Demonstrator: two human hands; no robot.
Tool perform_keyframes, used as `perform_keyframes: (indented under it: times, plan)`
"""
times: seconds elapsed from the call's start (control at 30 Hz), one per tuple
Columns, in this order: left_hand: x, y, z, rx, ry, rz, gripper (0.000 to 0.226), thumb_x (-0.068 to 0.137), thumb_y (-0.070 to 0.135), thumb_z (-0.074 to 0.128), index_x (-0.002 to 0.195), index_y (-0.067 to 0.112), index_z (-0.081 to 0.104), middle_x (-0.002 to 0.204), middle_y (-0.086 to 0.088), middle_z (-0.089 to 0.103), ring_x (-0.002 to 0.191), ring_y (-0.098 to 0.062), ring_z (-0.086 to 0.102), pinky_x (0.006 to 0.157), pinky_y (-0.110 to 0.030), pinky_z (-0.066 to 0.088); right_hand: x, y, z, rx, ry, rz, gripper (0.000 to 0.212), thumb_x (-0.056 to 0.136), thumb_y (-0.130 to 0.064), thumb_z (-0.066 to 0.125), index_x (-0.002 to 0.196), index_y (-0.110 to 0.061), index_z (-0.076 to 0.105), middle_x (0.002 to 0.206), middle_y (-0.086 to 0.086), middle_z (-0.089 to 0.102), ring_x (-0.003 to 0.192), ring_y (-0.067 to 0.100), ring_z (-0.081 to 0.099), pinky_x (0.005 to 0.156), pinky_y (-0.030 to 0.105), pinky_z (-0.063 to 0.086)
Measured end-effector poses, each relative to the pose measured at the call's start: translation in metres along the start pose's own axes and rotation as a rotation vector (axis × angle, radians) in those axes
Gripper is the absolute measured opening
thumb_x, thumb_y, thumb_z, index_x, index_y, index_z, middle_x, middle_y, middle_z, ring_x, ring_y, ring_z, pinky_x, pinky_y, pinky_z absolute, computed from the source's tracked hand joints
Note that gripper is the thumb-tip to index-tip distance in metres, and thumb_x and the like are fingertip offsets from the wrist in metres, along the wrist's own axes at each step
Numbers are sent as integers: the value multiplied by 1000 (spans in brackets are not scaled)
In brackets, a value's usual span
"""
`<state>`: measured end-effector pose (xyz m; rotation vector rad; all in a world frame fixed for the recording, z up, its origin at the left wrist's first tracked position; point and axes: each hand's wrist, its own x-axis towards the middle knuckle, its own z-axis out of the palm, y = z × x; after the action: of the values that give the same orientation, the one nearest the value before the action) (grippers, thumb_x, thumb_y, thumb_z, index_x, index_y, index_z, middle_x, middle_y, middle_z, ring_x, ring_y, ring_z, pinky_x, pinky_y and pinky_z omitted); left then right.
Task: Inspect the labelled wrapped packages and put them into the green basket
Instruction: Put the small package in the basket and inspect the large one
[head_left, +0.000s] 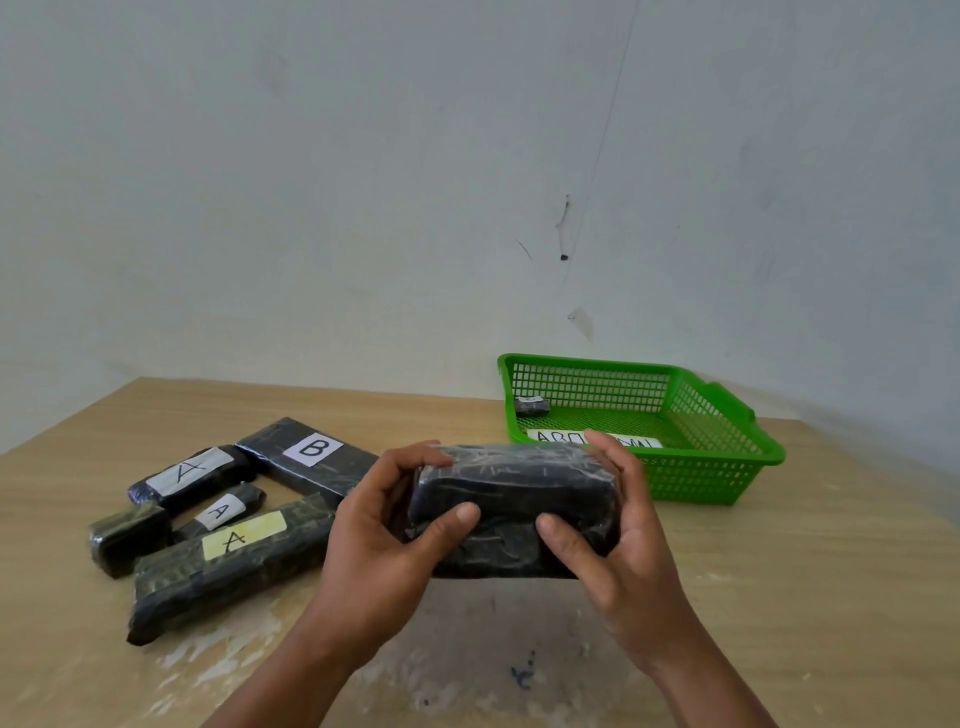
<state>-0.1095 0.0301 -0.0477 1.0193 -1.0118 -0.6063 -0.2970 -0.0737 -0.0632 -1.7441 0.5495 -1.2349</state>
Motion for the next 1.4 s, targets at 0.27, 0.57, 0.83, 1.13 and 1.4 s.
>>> perform_keyframes:
  times: [0.27, 0.57, 0.83, 1.13, 1.4]
  plan:
    - [0, -5, -1, -9, -114, 63, 37, 76, -2, 77, 97, 27, 67, 158, 19, 43, 138, -7, 55, 97, -42, 60, 3, -1, -5, 241, -6, 108, 60, 85, -50, 79, 133, -28, 53, 138, 19, 59, 132, 42, 57, 114, 70, 39]
    - [-2, -5, 0, 74, -102, 25, 29, 76, 43, 77, 92, 22, 64, 153, 22, 50, 138, 1, 51, 108, -46, 51, 4, 4, -4, 277, 25, 120, 29, 87, -19, 64, 113, -29, 56, 126, 30, 53, 107, 38, 58, 97, 67, 50]
    - [-3, -5, 2, -30, -68, -26, 35, 87, 2, 73, 113, 23, 62, 136, 3, 63, 119, -23, 69, 93, -50, 61, 4, 6, -3, 198, 52, 177, 51, 80, -45, 75, 128, -34, 63, 120, 16, 72, 113, 43, 69, 102, 67, 53]
    - [-2, -4, 3, -66, -59, -191, 53, 85, 27, 82, 133, 29, 59, 116, -7, 77, 106, -29, 76, 85, -37, 63, 1, 1, -5, 303, 87, 154, 45, 75, -17, 80, 117, -15, 65, 117, 28, 65, 111, 59, 61, 93, 74, 53]
    - [1, -2, -2, 26, -22, -123, 46, 70, 21, 81, 113, 19, 65, 102, -1, 77, 96, -24, 77, 77, -42, 65, 0, -4, -1, 146, -13, 190, 57, 76, -24, 86, 128, -30, 64, 116, 3, 79, 106, 26, 77, 87, 43, 64]
